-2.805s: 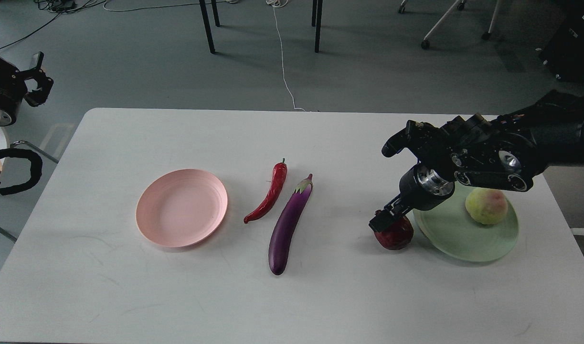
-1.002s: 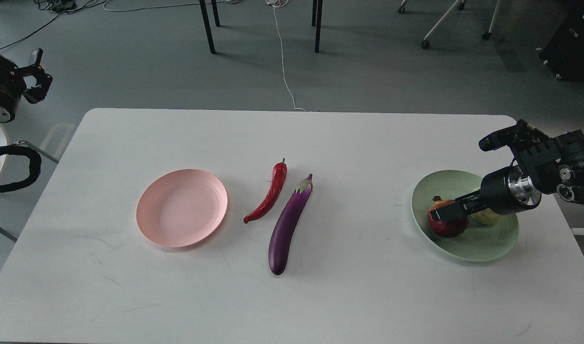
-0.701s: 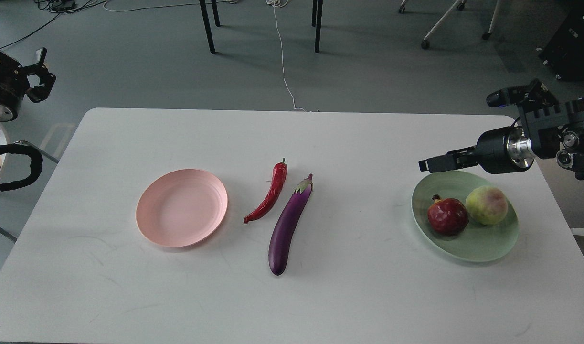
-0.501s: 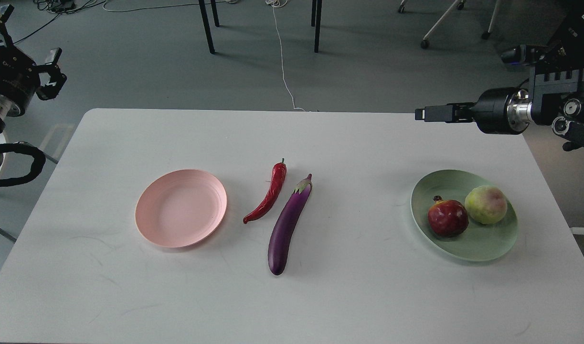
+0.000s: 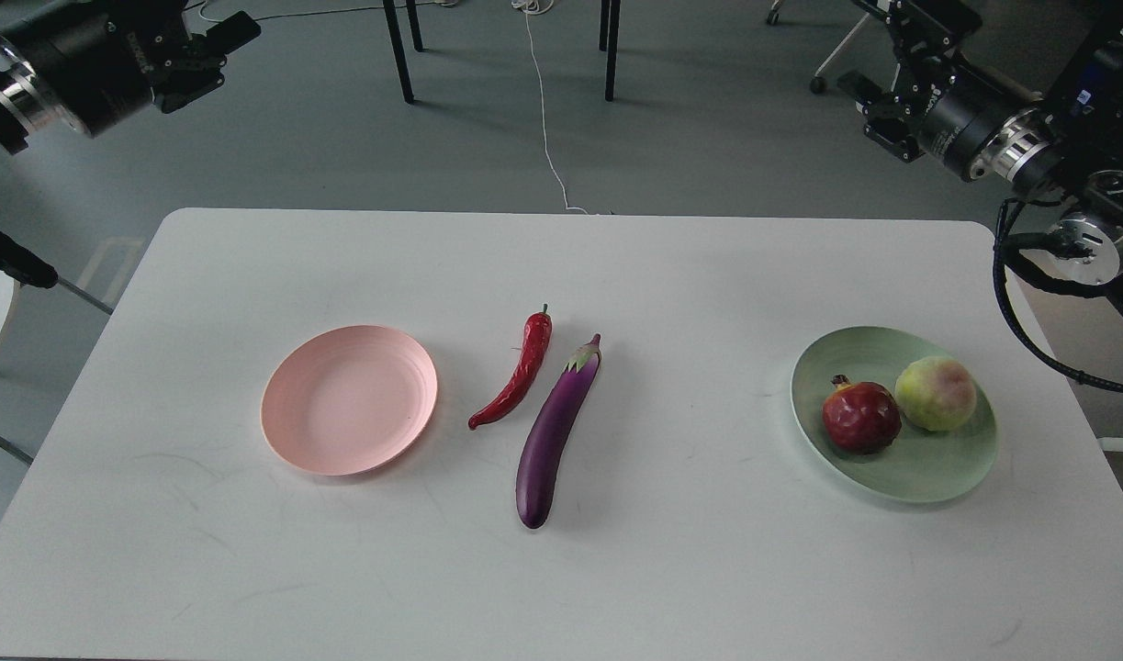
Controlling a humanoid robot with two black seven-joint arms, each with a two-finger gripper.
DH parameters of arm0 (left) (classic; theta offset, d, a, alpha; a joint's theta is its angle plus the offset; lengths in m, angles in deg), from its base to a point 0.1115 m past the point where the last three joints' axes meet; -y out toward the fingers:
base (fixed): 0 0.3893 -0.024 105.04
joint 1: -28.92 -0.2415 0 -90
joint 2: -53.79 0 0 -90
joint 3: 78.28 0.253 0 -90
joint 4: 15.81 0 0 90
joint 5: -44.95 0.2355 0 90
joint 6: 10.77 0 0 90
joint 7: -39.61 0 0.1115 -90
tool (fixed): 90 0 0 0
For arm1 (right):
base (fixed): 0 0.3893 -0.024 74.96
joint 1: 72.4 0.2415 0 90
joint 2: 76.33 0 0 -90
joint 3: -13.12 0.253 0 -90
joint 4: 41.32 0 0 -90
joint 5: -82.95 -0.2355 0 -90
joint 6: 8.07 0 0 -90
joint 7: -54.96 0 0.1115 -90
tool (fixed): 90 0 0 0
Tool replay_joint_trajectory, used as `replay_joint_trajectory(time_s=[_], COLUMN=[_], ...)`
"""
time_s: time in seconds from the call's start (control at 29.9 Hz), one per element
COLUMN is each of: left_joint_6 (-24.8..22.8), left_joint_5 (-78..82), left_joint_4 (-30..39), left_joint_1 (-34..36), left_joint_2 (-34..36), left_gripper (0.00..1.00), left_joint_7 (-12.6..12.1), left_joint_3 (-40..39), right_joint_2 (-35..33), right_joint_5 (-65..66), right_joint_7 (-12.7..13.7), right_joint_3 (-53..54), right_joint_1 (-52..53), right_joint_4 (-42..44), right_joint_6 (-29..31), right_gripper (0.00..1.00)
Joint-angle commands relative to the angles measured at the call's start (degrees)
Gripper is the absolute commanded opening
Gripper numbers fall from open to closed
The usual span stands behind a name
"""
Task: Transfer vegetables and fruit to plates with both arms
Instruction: 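Withdraw the right gripper and raise the left arm, then reach the left hand to the red chili pepper and grasp it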
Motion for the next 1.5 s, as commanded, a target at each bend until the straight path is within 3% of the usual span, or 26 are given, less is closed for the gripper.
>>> replay_joint_trajectory(time_s=[0.0, 0.17, 0.27, 0.53, 0.77, 0.87, 1.0, 1.17, 1.27, 1.47], left_joint_6=[0.00, 0.00, 0.00, 0.00, 0.00, 0.22, 5.93, 8.05, 7.96, 7.70], left_joint_5=[12.10, 21.79, 28.63, 53.95, 68.11, 68.56, 67.86, 67.51, 65.93, 63.81], left_joint_4=[8.09, 17.41, 22.16, 21.57, 9.55, 3.03, -2.25, -10.33, -12.63, -12.98], left_joint_1=[0.66, 0.39, 1.18, 6.98, 6.55, 5.50, 5.32, 4.00, 3.73, 2.86], left_joint_2=[-3.00, -4.77, -5.65, -16.79, -29.19, -30.87, -30.96, -33.16, -34.13, -35.09], left_gripper=[0.96, 0.93, 0.92, 0.92, 0.90, 0.87, 0.87, 0.86, 0.85, 0.82], left_joint_7=[-2.66, -11.79, -14.00, -13.65, -13.57, -13.13, -13.04, -12.08, -10.41, -10.32], left_joint_3=[-0.01, 0.43, 3.23, 13.42, 20.55, 24.23, 30.04, 32.69, 32.77, 32.86], right_joint_2=[-2.74, -4.50, -4.59, -5.39, -5.47, -6.08, -8.02, -9.08, -8.99, -8.81], right_joint_5=[-9.02, -18.51, -23.18, -31.54, -31.63, -31.72, -31.63, -31.63, -31.63, -31.63], right_joint_7=[-0.55, -2.92, -2.92, -3.01, -3.10, -3.10, -3.10, -3.10, -3.10, -3.10], right_joint_3=[3.87, 7.74, 8.36, 12.40, 13.90, 14.42, 14.95, 14.87, 15.04, 15.13], right_joint_1=[-3.36, -9.25, -11.89, -22.78, -29.91, -30.88, -31.93, -32.29, -32.29, -32.20], right_joint_4=[0.16, 1.56, 4.02, 4.38, 3.59, 3.50, 2.01, -0.63, -1.60, -2.13], right_joint_6=[0.70, 6.67, 10.98, 11.04, 11.04, 11.04, 11.04, 11.04, 11.04, 11.04], right_gripper=[0.98, 0.98, 0.99, 0.99, 0.99, 0.99, 0.99, 0.99, 0.99, 0.99])
